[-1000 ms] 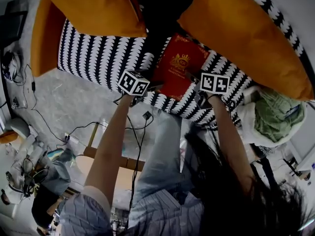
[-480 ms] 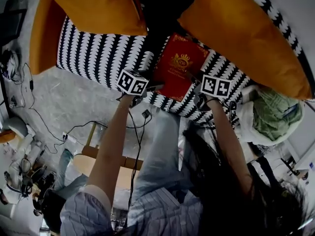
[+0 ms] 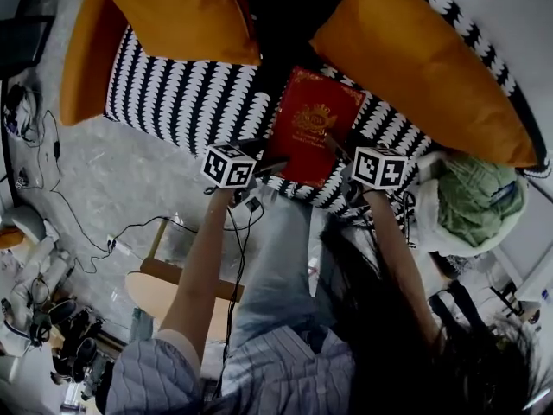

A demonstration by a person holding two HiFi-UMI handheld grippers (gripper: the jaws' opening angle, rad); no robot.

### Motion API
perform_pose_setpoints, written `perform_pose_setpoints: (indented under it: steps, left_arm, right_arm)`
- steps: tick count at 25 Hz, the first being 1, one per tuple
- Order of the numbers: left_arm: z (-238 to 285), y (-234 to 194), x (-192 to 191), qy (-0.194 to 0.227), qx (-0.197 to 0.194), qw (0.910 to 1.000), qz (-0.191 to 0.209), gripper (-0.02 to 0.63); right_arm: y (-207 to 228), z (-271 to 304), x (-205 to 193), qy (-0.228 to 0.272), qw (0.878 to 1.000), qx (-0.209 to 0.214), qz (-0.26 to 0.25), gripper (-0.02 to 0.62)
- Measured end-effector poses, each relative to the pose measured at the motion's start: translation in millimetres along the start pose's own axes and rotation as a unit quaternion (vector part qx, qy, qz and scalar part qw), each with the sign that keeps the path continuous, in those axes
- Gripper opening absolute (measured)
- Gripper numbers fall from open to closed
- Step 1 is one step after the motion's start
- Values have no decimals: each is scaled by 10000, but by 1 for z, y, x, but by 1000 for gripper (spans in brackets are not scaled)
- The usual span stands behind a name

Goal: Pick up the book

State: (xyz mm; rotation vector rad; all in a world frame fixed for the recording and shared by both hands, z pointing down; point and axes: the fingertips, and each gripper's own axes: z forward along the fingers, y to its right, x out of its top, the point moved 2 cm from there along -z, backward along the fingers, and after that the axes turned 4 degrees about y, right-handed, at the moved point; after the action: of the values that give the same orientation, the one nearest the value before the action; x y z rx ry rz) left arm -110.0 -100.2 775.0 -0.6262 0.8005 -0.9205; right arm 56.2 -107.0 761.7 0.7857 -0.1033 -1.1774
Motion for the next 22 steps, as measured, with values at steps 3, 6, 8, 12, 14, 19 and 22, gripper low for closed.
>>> perform_pose_setpoints:
  steps: [3, 6, 8, 12, 14, 19, 22]
  left_arm:
    - [-3, 11, 5, 249, 65, 9997, 24, 325]
    - [-3, 34, 6, 481, 108, 9988, 25, 325]
    - [-11, 48, 7, 601, 137, 9981, 20, 325]
    - [-22, 72, 6, 671, 234, 9974, 94, 325]
    - [-29, 88, 9, 708, 271, 9970, 132, 325]
    - [-33, 140, 14, 1021, 322, 9942, 75, 325]
    - [-33, 166, 16, 1257, 338, 9915, 66, 325]
  right_arm:
    - [-4, -10, 8, 115, 9998, 111, -141, 245]
    - [-7, -31, 12, 241, 9992, 209, -257, 245]
    - [-16, -44, 15, 354, 9985, 249, -338, 242]
    - [-29, -68, 15, 429, 9977, 270, -457, 241]
    - [-37, -83, 19, 410, 9974, 293, -510, 241]
    - [-45, -132, 32, 431, 9956, 415, -725, 241]
    - [-50, -157, 39, 514, 9930, 464, -961, 239]
